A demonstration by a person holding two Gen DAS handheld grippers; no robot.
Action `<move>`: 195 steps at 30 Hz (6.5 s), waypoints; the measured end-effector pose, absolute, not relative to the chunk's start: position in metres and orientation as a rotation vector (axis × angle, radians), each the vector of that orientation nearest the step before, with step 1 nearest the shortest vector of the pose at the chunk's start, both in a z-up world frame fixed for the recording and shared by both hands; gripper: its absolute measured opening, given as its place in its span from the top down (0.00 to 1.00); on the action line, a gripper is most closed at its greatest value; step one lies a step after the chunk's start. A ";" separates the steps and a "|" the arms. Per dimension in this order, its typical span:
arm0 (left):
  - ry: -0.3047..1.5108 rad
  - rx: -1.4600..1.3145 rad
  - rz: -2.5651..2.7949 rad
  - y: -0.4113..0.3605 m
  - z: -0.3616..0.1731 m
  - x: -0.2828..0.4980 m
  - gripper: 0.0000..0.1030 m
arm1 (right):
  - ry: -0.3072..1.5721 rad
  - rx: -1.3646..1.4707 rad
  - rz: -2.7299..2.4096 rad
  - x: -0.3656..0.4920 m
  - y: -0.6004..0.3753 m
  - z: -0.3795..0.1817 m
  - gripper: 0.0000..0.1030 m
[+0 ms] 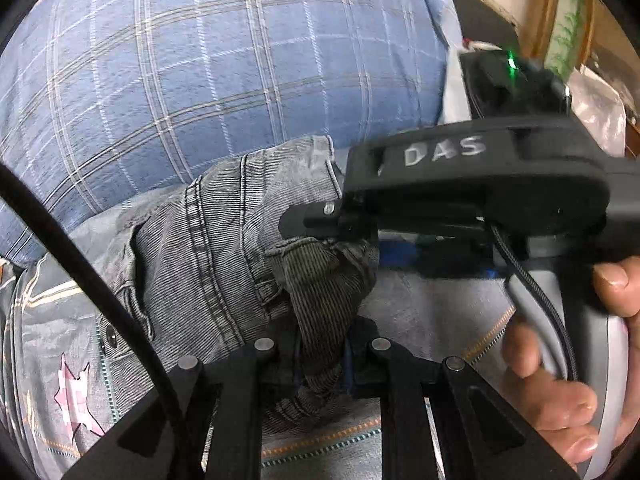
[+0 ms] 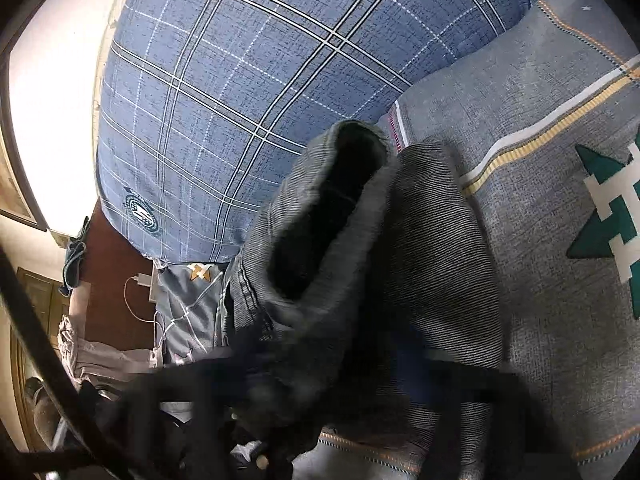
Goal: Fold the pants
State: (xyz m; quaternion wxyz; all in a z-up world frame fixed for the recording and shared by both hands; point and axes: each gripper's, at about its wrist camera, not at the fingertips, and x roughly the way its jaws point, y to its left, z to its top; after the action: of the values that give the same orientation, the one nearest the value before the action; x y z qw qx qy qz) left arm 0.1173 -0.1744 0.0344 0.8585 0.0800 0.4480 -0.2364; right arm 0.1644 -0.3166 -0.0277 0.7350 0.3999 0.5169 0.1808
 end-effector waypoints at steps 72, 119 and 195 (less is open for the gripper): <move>1.336 -0.648 -0.382 -0.025 -0.043 0.205 0.53 | 1.289 0.860 0.244 0.139 -0.351 -0.068 0.62; 1.152 -0.736 -0.263 0.099 -0.049 0.107 0.53 | 1.196 0.447 0.419 0.088 -0.202 -0.042 0.65; 1.165 -0.654 -0.284 0.099 -0.045 0.182 0.56 | 1.169 0.632 0.478 0.164 -0.214 -0.046 0.48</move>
State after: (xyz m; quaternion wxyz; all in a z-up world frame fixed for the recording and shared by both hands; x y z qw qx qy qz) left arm 0.1820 0.0988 -0.0451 0.7757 -0.3023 0.5382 -0.1313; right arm 0.1640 -0.2141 -0.0461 0.7608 0.2904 0.5372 0.2198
